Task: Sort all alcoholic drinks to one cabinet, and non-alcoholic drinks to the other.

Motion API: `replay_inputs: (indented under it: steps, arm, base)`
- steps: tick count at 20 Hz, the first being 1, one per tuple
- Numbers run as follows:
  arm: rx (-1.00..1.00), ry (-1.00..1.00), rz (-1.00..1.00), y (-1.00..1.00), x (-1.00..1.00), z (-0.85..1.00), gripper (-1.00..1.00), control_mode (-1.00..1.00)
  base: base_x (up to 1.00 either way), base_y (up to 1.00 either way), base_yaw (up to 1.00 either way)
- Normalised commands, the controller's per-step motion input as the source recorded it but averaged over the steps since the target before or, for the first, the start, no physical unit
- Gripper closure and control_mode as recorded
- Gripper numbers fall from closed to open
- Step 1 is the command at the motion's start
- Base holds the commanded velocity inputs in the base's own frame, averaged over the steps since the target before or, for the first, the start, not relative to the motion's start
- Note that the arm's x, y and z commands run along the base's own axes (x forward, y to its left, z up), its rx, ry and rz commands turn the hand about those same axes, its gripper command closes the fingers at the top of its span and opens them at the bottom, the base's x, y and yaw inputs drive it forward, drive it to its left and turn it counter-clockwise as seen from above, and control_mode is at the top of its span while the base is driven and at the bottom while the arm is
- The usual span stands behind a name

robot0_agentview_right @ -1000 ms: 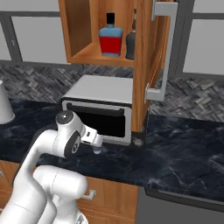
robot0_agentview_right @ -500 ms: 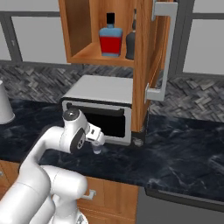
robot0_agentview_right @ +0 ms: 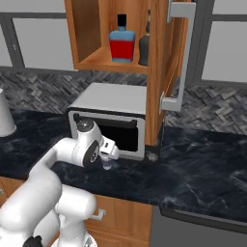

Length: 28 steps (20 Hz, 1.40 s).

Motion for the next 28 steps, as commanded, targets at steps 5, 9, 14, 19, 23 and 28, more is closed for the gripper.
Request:
replay_inputs:
  steps: [5, 9, 14, 19, 23, 28]
  arm:
    - [-0.01, -0.08, 0.01, 0.00, 0.11, -0.54, -1.00, -1.00]
    - [-0.03, -0.08, 0.04, 0.00, 0.00, -0.68, -1.00, -1.00]
    - [-0.04, -0.08, 0.05, 0.04, 0.00, -0.62, -1.00, -1.00]
    - [-0.08, -0.13, 0.05, 0.27, 0.00, -0.58, -1.00, -1.00]
    - [-0.07, -0.11, 0.04, 0.26, 0.01, -0.54, -1.00, -1.00]
    - [0.00, -0.02, 0.00, 0.00, 0.00, -0.62, -1.00, -1.00]
  base:
    - [0.00, 0.00, 0.00]
    - [0.00, 0.00, 0.00]
    - [0.00, 0.00, 0.00]
    - [0.00, 0.00, 0.00]
    - [0.00, 0.00, 0.00]
    - [0.00, 0.00, 0.00]
